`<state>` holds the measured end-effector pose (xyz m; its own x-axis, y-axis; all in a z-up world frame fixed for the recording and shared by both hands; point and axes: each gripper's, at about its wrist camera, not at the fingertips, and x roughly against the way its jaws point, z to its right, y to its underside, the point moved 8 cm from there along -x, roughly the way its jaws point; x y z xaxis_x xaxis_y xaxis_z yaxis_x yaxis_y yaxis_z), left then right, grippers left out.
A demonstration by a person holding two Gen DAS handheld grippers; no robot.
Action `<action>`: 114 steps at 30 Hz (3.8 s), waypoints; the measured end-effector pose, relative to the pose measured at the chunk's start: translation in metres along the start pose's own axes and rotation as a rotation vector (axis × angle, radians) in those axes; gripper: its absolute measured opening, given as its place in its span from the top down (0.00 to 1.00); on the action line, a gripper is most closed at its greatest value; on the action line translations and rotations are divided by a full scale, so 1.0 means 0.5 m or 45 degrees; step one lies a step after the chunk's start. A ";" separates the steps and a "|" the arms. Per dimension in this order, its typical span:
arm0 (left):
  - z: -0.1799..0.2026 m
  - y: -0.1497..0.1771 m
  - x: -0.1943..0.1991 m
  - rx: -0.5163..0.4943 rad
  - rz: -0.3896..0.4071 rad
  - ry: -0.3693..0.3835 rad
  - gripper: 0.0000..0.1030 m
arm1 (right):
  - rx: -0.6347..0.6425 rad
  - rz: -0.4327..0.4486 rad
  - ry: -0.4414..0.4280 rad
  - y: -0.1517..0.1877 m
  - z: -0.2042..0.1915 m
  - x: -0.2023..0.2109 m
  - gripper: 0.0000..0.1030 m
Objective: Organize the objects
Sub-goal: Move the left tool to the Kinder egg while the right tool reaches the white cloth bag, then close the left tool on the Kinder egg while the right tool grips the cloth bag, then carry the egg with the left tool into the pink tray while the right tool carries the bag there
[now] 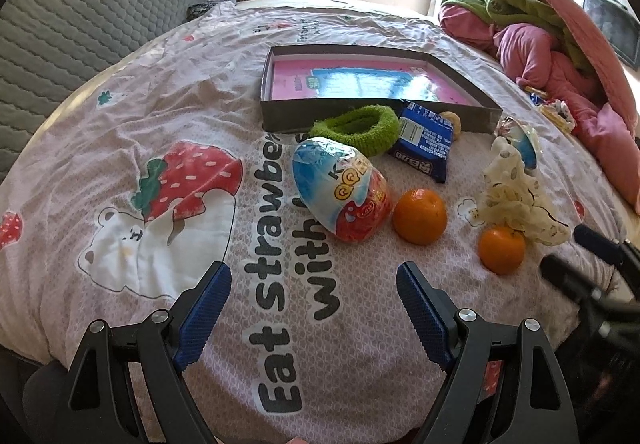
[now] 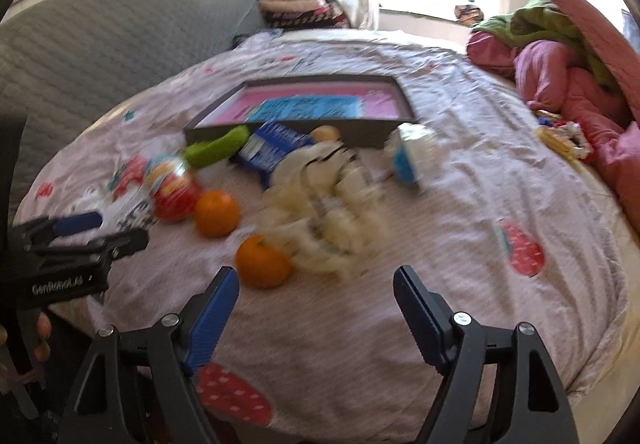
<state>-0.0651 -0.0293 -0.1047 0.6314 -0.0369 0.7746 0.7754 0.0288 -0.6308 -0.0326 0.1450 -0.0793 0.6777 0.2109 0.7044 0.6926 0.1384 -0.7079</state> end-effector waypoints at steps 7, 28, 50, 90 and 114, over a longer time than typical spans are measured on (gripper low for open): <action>0.004 -0.019 -0.013 0.015 0.014 0.024 0.17 | -0.058 -0.025 0.048 -0.014 0.048 -0.028 0.23; -0.018 -0.084 -0.068 0.133 0.023 0.091 0.17 | 0.013 -0.060 -0.028 -0.060 0.028 -0.127 0.40; -0.001 -0.096 -0.131 0.210 -0.022 0.230 0.22 | 0.143 0.052 -0.114 -0.086 0.009 -0.137 0.79; 0.026 -0.283 -0.021 0.082 0.230 0.109 0.41 | 0.054 0.221 -0.131 -0.250 0.019 -0.087 0.80; 0.006 -0.362 -0.222 0.058 0.022 0.033 0.40 | 0.022 -0.013 -0.038 -0.335 0.087 -0.278 0.80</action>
<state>-0.2757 -0.0276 -0.0765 0.6448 -0.0615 0.7618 0.7641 0.0753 -0.6407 -0.2536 0.1344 -0.0608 0.6626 0.2384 0.7100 0.6950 0.1578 -0.7015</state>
